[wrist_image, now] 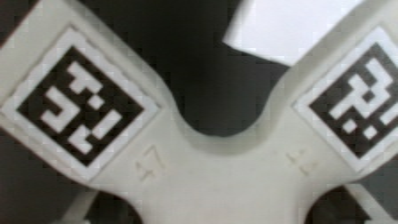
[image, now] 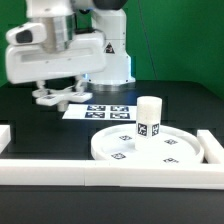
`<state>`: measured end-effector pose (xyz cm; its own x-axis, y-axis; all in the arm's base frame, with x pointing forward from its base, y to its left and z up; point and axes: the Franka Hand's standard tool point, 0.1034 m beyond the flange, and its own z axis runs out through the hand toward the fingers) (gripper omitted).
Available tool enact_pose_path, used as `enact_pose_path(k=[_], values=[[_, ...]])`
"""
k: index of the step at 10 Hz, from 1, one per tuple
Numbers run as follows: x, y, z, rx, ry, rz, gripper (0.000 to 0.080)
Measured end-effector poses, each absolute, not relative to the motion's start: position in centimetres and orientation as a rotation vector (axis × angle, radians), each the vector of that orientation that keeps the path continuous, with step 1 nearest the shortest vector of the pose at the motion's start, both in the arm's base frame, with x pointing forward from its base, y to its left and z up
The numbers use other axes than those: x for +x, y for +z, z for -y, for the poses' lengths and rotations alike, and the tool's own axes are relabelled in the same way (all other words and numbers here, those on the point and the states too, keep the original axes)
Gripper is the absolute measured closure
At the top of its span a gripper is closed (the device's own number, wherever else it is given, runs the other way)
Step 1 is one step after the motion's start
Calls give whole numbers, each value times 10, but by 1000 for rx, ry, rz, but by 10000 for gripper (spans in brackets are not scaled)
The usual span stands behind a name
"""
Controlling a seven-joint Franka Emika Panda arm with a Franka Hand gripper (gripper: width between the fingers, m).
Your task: Assemble round table
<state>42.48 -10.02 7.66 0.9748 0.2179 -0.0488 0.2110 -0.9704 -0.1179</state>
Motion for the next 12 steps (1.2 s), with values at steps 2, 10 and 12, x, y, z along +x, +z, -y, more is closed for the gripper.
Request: enact_pose_path(k=[2,10,12], values=[[470,114,74,-2995,97,243,354],[517,133,36,-3007,139,92,353],[540,144,2,-3022,46,158,353]])
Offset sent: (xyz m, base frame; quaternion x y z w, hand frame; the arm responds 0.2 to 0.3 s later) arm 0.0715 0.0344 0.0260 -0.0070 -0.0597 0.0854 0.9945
